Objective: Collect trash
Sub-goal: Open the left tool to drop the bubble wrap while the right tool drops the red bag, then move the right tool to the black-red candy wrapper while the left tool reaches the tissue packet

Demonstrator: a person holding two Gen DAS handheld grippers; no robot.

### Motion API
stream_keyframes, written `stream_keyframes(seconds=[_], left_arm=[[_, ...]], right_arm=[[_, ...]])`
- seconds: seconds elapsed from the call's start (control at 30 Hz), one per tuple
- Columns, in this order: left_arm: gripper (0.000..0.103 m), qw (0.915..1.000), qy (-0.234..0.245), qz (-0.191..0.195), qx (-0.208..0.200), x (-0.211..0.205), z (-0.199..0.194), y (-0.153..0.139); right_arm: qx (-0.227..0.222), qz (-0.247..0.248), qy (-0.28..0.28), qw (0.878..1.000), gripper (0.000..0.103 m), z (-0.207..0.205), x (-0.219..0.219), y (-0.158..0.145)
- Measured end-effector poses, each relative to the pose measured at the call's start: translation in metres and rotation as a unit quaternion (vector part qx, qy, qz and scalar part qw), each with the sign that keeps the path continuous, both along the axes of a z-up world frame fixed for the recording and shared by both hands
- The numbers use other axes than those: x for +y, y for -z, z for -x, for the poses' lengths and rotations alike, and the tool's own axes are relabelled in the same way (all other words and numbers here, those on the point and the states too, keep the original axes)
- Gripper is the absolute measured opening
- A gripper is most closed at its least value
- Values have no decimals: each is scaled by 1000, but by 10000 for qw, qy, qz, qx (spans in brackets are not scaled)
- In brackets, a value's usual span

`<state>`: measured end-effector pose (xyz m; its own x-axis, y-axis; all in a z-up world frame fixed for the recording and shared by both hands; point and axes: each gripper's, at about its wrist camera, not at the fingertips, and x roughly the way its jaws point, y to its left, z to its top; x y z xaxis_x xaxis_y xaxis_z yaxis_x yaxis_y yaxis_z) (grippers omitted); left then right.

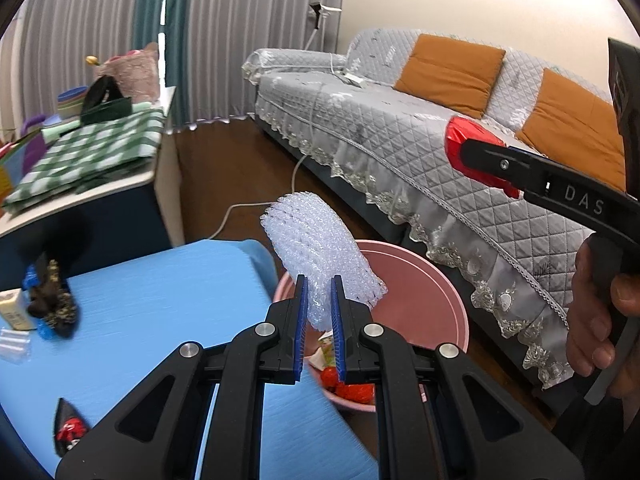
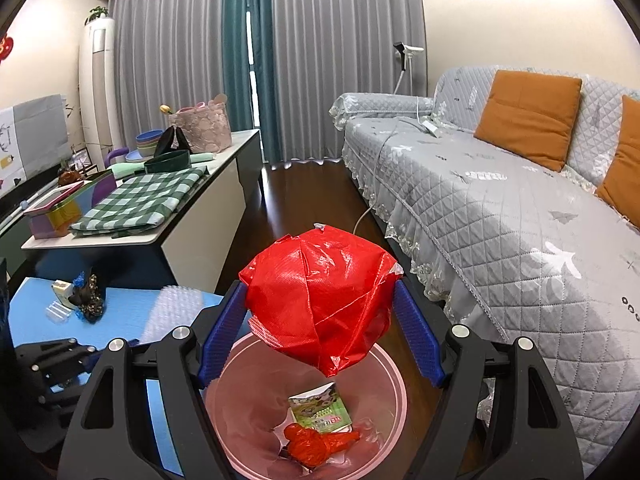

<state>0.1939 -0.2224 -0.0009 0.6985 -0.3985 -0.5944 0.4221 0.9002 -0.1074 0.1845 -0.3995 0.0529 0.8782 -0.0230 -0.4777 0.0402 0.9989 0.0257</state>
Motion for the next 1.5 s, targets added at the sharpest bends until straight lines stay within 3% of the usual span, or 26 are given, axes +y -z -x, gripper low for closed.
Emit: stream_keyframes(seconds=[0.17,0.23,0.6,0.67,0.7,0.73,0.93,1.27,1.5], left_arm=[[14,9997,196,-20,168,-16,-9,9],[21,9992,226,-28,319,-18,-12,15],[21,9992,99,-41,378,1,4,13],[25,9993,27,-42,359,9,8,9],[33,9994,-7,-35,348,12,10,7],[40,9994,-61,-20,328,18,14,4],[49,9992,-331,-15,204,54,36,-9],[49,9968,-797,55,13,136,59,-37],[49,9931,-1102,-139,-369,200,61,-70]], right_arm=[[102,-133,77,9998,76,-6,-8,5],[141,-144,178,9996,84,-7,-10,7],[123,-266,106,9995,84,-8,-11,8],[120,-288,79,9995,83,-7,-9,7],[115,-295,62,9995,83,-7,-8,7],[99,-293,46,9995,83,-6,-6,6],[-16,-218,-142,9997,79,3,14,1],[-248,-562,-760,9952,68,31,70,-14],[-302,-786,-1288,9881,61,41,119,-18]])
